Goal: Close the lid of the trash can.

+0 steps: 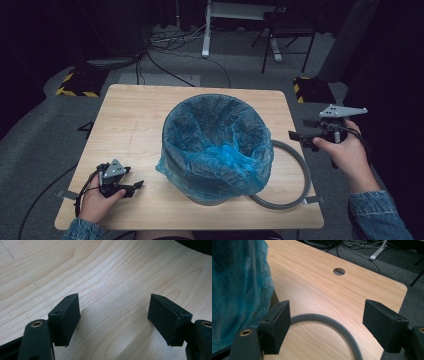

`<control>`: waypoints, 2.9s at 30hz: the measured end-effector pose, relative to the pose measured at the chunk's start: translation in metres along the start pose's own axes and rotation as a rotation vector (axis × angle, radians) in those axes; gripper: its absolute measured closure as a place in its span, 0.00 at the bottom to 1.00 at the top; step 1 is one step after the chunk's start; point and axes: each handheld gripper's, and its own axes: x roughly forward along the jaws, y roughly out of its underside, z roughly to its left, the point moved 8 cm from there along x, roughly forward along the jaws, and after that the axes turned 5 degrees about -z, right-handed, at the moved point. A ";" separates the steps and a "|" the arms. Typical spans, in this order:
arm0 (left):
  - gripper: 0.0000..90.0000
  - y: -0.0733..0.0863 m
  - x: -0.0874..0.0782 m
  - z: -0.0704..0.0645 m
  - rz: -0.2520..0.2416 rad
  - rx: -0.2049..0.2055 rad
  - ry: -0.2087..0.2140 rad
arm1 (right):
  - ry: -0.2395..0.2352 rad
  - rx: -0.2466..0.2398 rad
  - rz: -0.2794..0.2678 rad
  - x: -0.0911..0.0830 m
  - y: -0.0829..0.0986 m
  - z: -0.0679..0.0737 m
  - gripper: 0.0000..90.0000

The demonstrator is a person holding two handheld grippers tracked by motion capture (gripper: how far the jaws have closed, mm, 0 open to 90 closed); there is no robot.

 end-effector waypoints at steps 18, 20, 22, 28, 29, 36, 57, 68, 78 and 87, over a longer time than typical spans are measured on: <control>0.29 0.000 0.000 0.000 -0.001 -0.002 0.001 | 0.050 0.113 0.036 0.034 0.079 -0.040 0.27; 0.29 0.000 0.000 0.000 -0.001 -0.003 0.001 | 0.057 0.118 0.044 0.037 0.087 -0.044 0.27; 0.29 0.000 0.000 0.000 0.000 0.000 0.000 | 0.061 0.129 0.044 0.041 0.093 -0.048 0.27; 0.29 0.000 0.000 0.000 -0.001 -0.001 0.001 | 0.074 0.153 0.054 0.050 0.110 -0.057 0.27; 0.29 0.000 0.000 0.000 0.000 0.000 0.000 | 0.082 0.148 0.061 0.052 0.113 -0.058 0.28; 0.29 0.000 0.000 0.000 -0.001 -0.001 0.001 | 0.103 0.154 0.103 0.061 0.134 -0.066 0.34; 0.29 0.000 0.000 0.000 -0.001 -0.001 0.001 | 0.153 0.138 0.191 0.078 0.174 -0.077 0.47; 0.29 0.000 0.000 0.000 0.000 0.002 0.000 | 0.180 0.155 0.232 0.069 0.176 -0.080 0.85; 0.29 0.000 0.000 0.000 -0.001 -0.001 0.001 | 0.164 0.172 0.219 0.064 0.176 -0.080 0.87; 0.29 0.000 0.000 0.000 -0.001 -0.001 0.001 | 0.161 0.203 0.207 0.044 0.167 -0.087 0.88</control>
